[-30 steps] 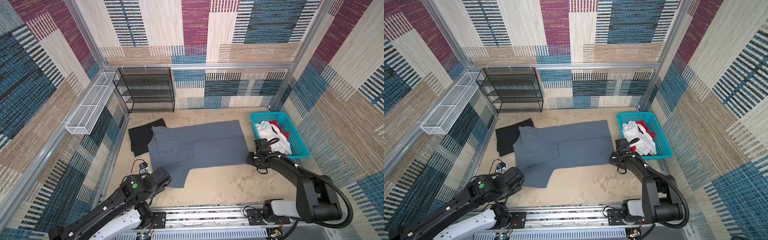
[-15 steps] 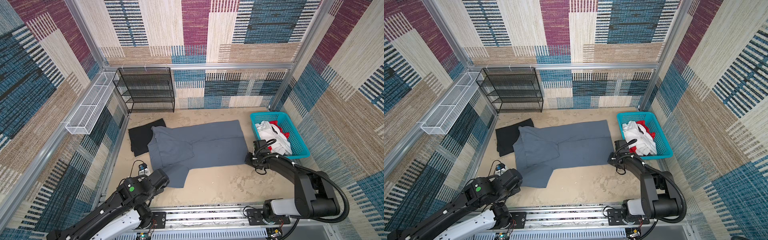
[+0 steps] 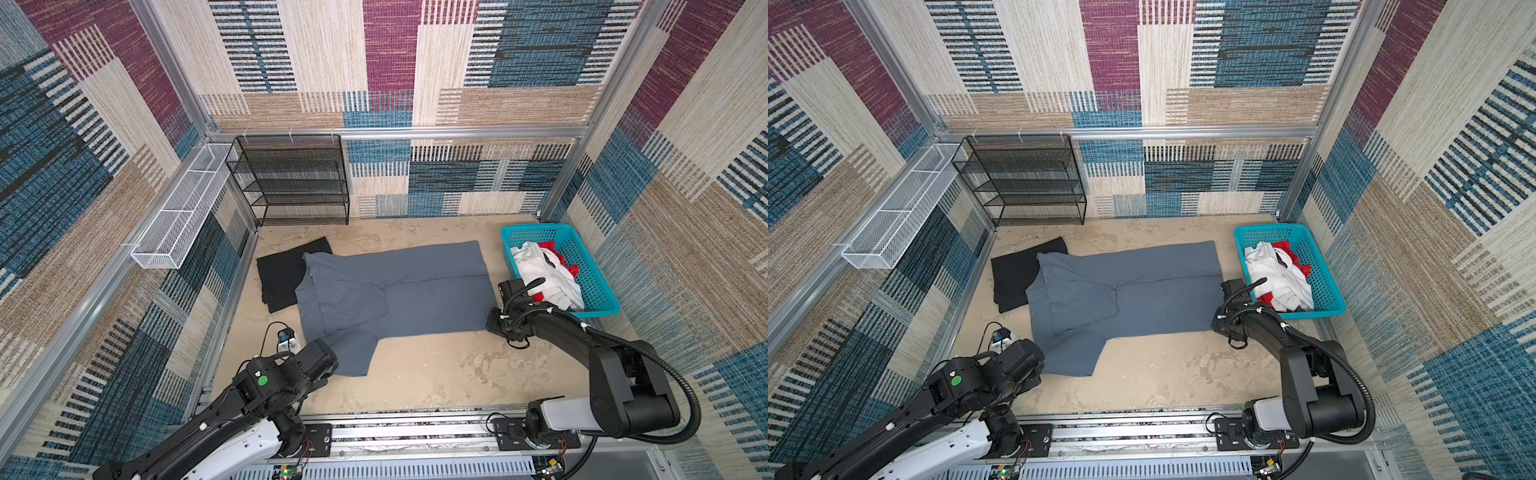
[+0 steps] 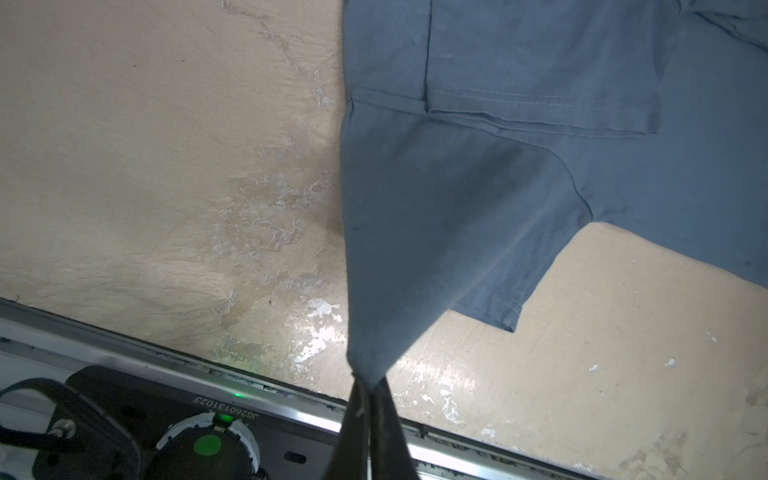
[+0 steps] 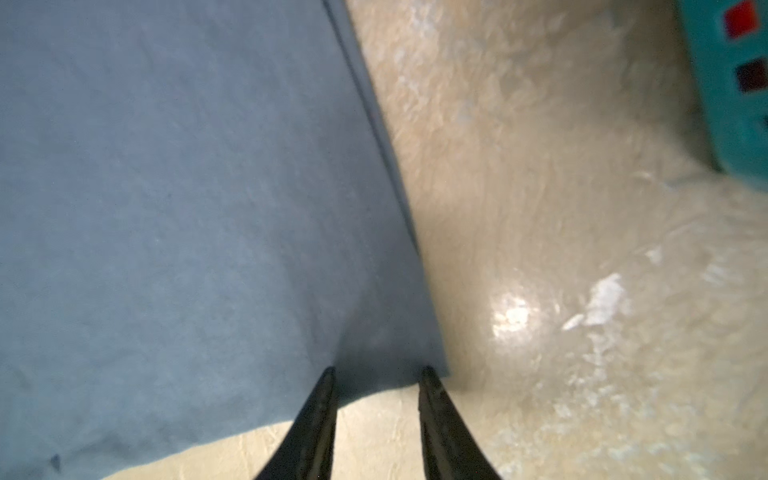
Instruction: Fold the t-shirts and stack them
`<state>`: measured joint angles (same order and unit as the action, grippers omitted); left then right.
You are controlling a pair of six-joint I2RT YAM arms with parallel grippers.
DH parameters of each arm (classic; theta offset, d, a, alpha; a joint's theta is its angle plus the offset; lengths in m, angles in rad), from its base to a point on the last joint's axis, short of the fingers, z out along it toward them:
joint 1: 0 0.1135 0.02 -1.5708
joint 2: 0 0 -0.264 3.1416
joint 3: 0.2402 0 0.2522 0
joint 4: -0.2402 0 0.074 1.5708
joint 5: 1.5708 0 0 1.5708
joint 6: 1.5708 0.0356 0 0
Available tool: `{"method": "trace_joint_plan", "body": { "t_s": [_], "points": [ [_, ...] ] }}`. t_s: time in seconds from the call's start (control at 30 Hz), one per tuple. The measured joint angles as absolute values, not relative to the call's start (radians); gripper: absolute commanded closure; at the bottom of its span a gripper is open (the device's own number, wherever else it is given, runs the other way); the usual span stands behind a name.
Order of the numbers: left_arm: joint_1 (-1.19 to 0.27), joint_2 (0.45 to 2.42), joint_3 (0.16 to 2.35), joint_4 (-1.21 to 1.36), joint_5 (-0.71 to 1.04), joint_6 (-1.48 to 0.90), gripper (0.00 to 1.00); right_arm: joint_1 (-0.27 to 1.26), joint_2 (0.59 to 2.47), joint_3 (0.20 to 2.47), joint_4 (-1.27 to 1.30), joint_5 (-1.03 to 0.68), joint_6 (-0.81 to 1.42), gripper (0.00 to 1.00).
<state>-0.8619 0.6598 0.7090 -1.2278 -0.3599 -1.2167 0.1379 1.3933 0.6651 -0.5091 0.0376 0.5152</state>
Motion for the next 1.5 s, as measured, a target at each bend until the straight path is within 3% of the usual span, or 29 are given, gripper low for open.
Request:
{"method": "trace_joint_plan", "body": {
  "t_s": [0.17, 0.33, 0.47, 1.13, 1.5],
  "points": [
    [-0.862, 0.632, 0.703, -1.228, -0.36, -1.203, 1.0, 0.141, 1.419, 0.666, -0.474, 0.081, 0.523, 0.67],
    [-0.862, 0.624, 0.698, -1.225, -0.358, -1.197, 1.0, 0.137, 1.473, 0.676, -0.379, 0.11, 0.522, 0.91],
    [-0.862, 0.606, 0.688, -1.222, -0.356, -1.198, 1.0, 0.138, 1.468, 0.663, -0.342, 0.098, 0.522, 0.99],
    [-0.862, 0.541, 0.783, -1.361, -0.411, -1.255, 1.0, 0.222, 1.227, 0.671, -0.596, -0.019, 0.561, 1.0],
    [-0.843, 0.616, 0.879, -1.364, -0.49, -1.194, 1.0, 0.168, 1.221, 0.784, -0.664, -0.003, 0.558, 1.0]
  ]
}}
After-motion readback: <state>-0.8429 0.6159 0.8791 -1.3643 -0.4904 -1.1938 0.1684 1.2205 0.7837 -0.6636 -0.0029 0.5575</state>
